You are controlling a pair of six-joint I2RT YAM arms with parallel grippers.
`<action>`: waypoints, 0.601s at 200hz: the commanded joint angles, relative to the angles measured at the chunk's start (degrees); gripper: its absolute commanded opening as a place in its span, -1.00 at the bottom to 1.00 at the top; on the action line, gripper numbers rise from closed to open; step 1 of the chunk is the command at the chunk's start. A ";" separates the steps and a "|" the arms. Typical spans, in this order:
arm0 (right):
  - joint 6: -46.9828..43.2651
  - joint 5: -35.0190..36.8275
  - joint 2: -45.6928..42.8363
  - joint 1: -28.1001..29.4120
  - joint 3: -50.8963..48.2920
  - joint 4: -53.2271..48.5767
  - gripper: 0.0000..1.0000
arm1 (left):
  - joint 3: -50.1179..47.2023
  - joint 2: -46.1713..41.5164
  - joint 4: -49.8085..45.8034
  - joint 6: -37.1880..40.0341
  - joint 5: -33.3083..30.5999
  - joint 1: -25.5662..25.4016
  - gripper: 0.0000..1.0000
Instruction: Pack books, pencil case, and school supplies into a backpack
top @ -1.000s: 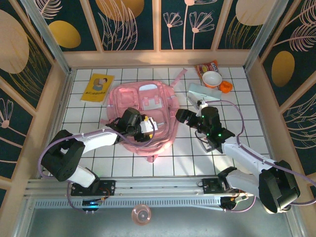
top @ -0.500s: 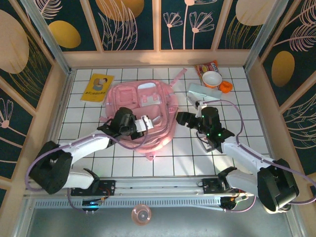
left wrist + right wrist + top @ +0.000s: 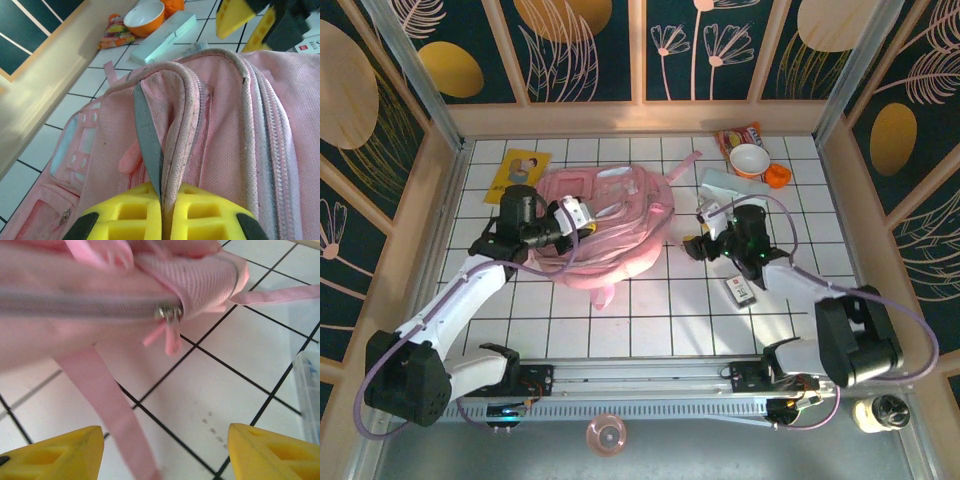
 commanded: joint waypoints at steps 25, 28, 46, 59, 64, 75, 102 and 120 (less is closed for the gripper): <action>-16.90 -10.57 11.53 -2.21 8.44 0.06 0.30 | 4.91 -3.59 3.29 2.35 8.53 2.73 -1.00; -16.91 -11.27 12.15 -2.21 9.04 -0.09 0.30 | 4.94 -3.63 3.29 2.30 8.54 2.85 -1.00; -16.94 -14.59 14.99 -2.13 11.87 0.25 0.29 | 4.90 -3.70 3.46 2.34 9.09 3.03 -1.00; -16.93 -15.86 16.85 -2.11 13.74 0.52 0.28 | 4.92 -3.57 3.72 2.35 9.42 3.08 -1.00; -17.24 -16.47 17.48 -2.10 14.76 -0.04 0.25 | 4.91 -3.54 3.81 2.32 9.43 3.08 -1.00; -18.13 -18.12 18.70 -2.08 16.94 -2.13 0.18 | 4.92 -3.44 4.04 2.34 9.50 3.08 -1.00; -21.14 -21.36 20.39 -2.13 19.99 -6.80 0.11 | 4.47 -3.44 4.78 2.17 9.83 3.08 -1.00; -23.85 -22.81 21.38 -2.13 21.66 -10.39 -0.04 | 4.51 -3.43 4.88 2.13 9.85 3.08 -1.00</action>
